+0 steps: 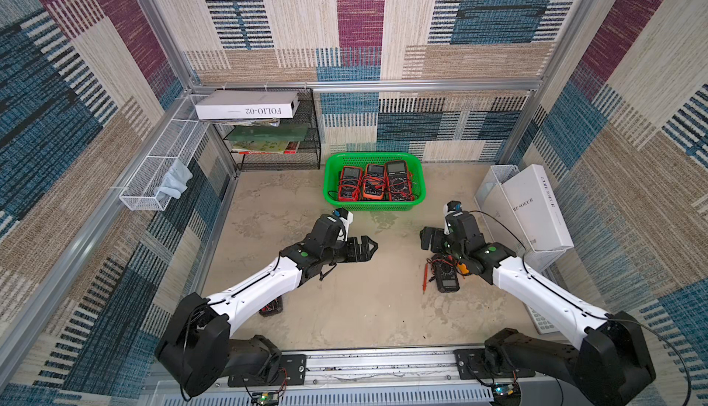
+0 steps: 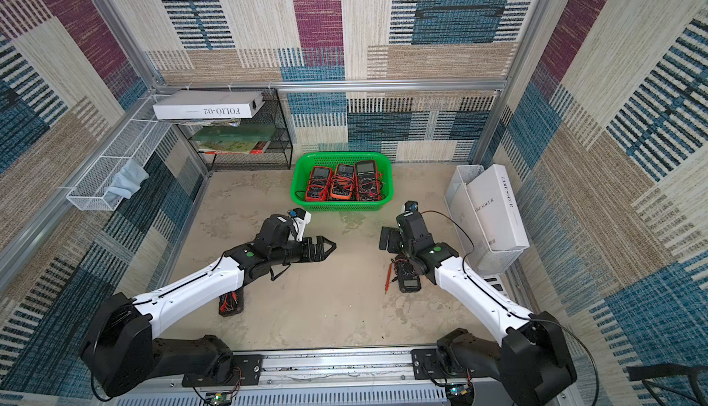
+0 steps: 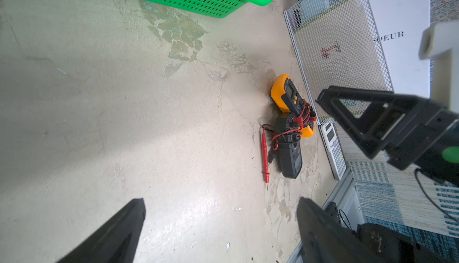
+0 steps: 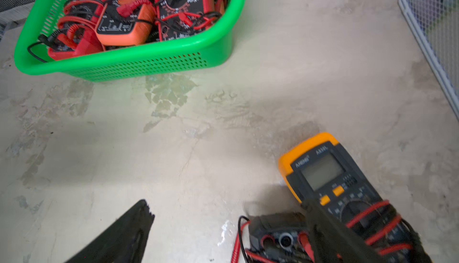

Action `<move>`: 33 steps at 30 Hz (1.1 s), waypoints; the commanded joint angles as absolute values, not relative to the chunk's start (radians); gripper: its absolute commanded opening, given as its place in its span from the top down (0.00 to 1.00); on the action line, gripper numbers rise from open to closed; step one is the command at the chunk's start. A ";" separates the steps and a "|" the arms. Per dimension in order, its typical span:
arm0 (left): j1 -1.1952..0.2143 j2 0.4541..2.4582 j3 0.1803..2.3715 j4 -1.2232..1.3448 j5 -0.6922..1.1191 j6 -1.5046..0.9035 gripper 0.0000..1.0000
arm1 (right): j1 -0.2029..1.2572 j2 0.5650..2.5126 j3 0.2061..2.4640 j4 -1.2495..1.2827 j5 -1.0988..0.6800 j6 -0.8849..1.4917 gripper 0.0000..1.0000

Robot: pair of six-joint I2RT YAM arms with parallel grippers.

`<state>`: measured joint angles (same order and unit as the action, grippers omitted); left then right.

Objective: Put the multimeter into the basket
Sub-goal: Place the multimeter in the basket, then pick up the multimeter from the center of the board.

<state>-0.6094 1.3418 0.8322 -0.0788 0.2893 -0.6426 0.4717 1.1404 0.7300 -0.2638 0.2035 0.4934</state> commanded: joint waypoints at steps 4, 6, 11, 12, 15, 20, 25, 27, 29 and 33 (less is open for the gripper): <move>-0.620 1.358 0.848 -0.019 0.323 -0.654 0.00 | 0.472 1.056 0.628 -0.365 0.221 0.570 0.01; -0.621 1.359 0.848 -0.012 0.326 -0.657 0.00 | 0.471 1.032 0.594 -0.381 0.227 0.591 0.01; -0.623 1.357 0.848 -0.006 0.328 -0.660 0.00 | 0.470 0.997 0.532 -0.397 0.215 0.632 0.00; -0.624 1.355 0.848 -0.005 0.330 -0.662 0.00 | 0.469 0.994 0.521 -0.393 0.210 0.639 0.00; -0.626 1.352 0.846 -0.005 0.331 -0.663 0.00 | 0.470 0.997 0.499 -0.379 0.200 0.650 0.00; -0.630 1.351 0.846 0.000 0.329 -0.663 0.00 | 0.469 1.030 0.480 -0.365 0.196 0.652 0.01; -0.632 1.363 0.848 0.016 0.328 -0.670 0.00 | 0.469 1.052 0.459 -0.338 0.186 0.643 0.00; -0.634 1.369 0.849 0.021 0.328 -0.672 0.00 | 0.471 1.061 0.455 -0.326 0.179 0.637 0.00; -0.635 1.376 0.851 0.026 0.329 -0.674 0.00 | 0.470 1.073 0.455 -0.314 0.174 0.634 0.01; -0.635 1.387 0.855 0.029 0.331 -0.672 0.00 | 0.471 1.092 0.457 -0.300 0.165 0.629 0.00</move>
